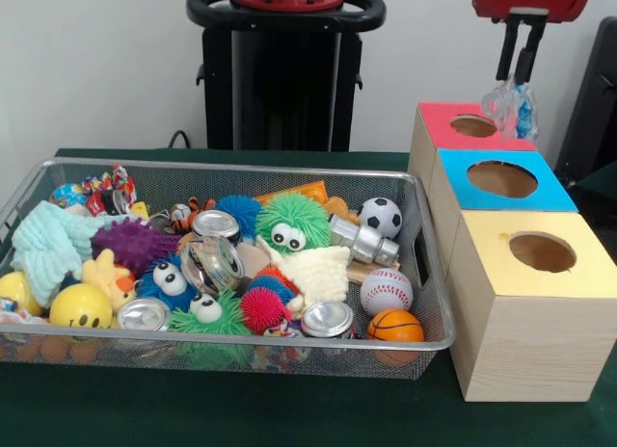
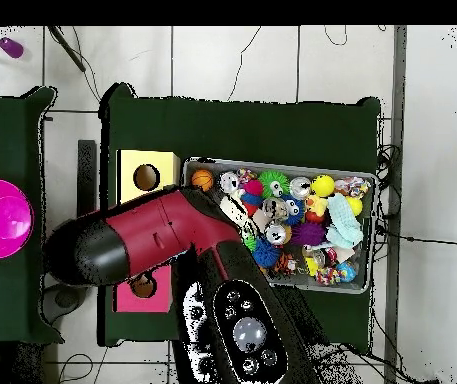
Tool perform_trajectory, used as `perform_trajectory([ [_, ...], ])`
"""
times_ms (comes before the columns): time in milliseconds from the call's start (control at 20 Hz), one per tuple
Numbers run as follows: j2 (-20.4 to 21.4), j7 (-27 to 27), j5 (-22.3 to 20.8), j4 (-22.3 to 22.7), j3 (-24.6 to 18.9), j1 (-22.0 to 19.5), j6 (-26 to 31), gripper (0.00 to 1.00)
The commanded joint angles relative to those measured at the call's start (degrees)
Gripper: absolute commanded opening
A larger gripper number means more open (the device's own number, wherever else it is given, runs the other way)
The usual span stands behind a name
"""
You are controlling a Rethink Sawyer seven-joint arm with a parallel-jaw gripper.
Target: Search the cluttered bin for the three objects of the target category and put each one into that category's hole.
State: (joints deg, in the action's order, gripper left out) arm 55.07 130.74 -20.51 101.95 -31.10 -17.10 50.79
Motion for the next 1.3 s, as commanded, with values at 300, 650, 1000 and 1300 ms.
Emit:
perform_trajectory([
  [300,-5.29,3.08,-4.26,1.44,5.77,1.35,-5.0,0.0],
  [650,-7.86,4.77,-6.8,-1.08,8.63,3.86,-6.46,0.0],
  [1000,-9.1,4.99,-7.47,-2.48,10.28,5.31,-7.03,0.0],
  [1300,-9.85,5.63,-7.44,-4.04,11.67,6.79,-6.25,0.0],
])
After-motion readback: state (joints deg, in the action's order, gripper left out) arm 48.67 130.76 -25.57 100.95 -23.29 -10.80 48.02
